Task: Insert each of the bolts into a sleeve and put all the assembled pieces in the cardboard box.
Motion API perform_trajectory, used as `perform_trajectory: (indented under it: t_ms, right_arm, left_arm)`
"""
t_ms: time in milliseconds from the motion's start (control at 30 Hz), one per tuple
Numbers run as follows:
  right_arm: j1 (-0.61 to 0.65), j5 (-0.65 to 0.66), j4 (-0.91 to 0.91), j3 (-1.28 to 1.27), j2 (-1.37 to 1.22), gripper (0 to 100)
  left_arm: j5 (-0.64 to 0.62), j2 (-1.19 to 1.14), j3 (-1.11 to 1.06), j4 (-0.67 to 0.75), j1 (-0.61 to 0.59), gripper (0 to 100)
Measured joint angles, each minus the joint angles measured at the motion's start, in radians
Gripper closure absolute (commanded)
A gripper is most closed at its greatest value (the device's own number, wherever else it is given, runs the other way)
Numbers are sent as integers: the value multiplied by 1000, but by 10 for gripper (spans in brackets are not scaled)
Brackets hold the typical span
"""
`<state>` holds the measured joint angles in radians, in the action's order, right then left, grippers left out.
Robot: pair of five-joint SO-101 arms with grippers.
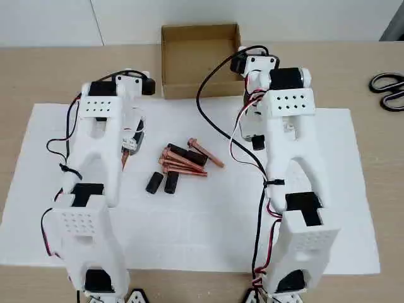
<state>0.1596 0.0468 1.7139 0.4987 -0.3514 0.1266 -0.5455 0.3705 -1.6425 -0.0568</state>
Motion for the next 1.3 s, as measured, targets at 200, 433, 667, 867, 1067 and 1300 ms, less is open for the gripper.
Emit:
perform_trajectory:
  t_ms: [200,433,667,867,1067,1300]
  right_arm:
    - [2,0,0,0,0,995]
    - [2,0,0,0,0,995]
    - [2,0,0,0,0,995]
    - [2,0,0,0,0,995]
    - [2,0,0,0,0,995]
    - [2,0,0,0,0,995]
  left_arm:
    - [40,0,-9,21,0,893]
    - [51,-28,-11,57,-2,889]
    - [54,-112,-9,89,0,889]
    - [46,-115,-2,97,0,888]
    - [43,-120,64,60,0,888]
    - [38,-133,101,54,0,888]
